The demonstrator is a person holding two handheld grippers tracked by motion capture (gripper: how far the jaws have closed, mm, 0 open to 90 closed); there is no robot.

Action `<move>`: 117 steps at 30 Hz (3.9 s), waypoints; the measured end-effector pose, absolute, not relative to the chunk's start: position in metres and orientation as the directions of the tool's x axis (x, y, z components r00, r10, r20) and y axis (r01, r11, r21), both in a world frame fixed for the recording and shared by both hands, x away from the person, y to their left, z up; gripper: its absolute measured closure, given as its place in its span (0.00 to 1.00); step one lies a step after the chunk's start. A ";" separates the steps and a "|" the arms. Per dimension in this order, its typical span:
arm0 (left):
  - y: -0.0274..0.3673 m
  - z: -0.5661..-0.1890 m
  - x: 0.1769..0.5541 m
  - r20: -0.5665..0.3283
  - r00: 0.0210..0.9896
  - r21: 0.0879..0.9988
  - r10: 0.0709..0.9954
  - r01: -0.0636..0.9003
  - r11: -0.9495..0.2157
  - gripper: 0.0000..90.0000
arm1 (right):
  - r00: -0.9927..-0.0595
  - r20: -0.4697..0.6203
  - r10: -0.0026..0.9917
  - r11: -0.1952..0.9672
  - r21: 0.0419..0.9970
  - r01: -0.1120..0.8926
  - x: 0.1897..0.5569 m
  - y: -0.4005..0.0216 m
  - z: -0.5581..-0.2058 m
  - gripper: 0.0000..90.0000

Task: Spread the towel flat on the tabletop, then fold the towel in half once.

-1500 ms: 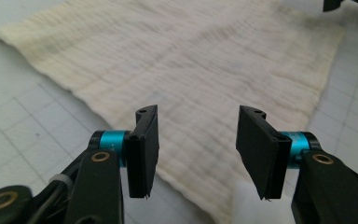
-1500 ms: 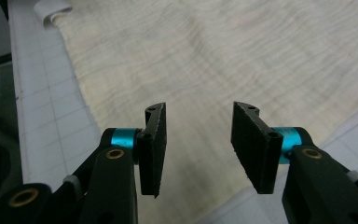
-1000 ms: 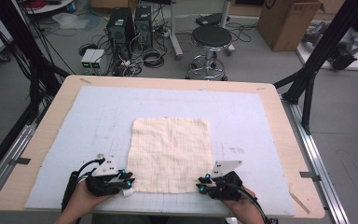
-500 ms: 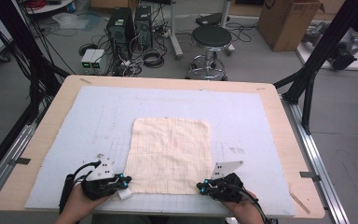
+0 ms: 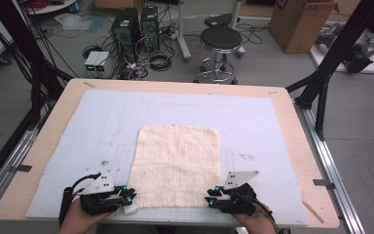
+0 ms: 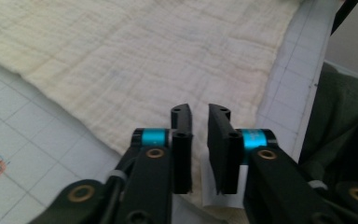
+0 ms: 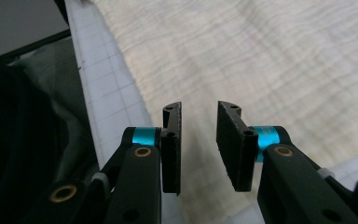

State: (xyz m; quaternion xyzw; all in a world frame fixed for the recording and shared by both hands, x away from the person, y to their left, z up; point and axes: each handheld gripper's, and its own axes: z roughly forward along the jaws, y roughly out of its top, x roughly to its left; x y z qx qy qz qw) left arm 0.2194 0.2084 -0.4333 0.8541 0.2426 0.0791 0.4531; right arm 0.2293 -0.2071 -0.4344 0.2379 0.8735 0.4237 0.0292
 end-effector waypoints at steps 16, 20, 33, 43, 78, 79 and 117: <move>0.215 -0.432 0.239 -0.101 0.815 0.864 0.570 0.356 -0.356 0.62 | -0.827 0.161 0.539 0.399 0.815 0.420 0.251 -0.219 -0.427 0.41; 0.217 -0.431 0.240 -0.094 0.811 0.867 0.578 0.351 -0.352 0.58 | -0.820 0.155 0.551 0.389 0.822 0.417 0.255 -0.219 -0.427 0.36; 0.220 -0.429 0.244 -0.103 0.791 0.880 0.604 0.355 -0.315 0.48 | -0.802 0.131 0.582 0.370 0.836 0.406 0.256 -0.221 -0.427 0.28; 0.219 -0.429 0.244 -0.090 0.795 0.879 0.600 0.347 -0.328 0.48 | -0.809 0.124 0.575 0.389 0.828 0.404 0.255 -0.218 -0.428 0.27; 0.213 -0.415 0.264 -0.132 0.762 0.863 0.634 0.403 -0.305 0.41 | -0.803 0.106 0.587 0.385 0.836 0.392 0.293 -0.218 -0.415 0.20; 0.213 -0.414 0.265 -0.134 0.760 0.863 0.635 0.405 -0.302 0.41 | -0.802 0.107 0.588 0.385 0.835 0.393 0.294 -0.218 -0.414 0.20; 0.196 -0.387 0.340 -0.143 0.728 0.876 0.671 0.408 -0.256 0.42 | -0.765 0.120 0.633 0.350 0.837 0.421 0.356 -0.210 -0.393 0.26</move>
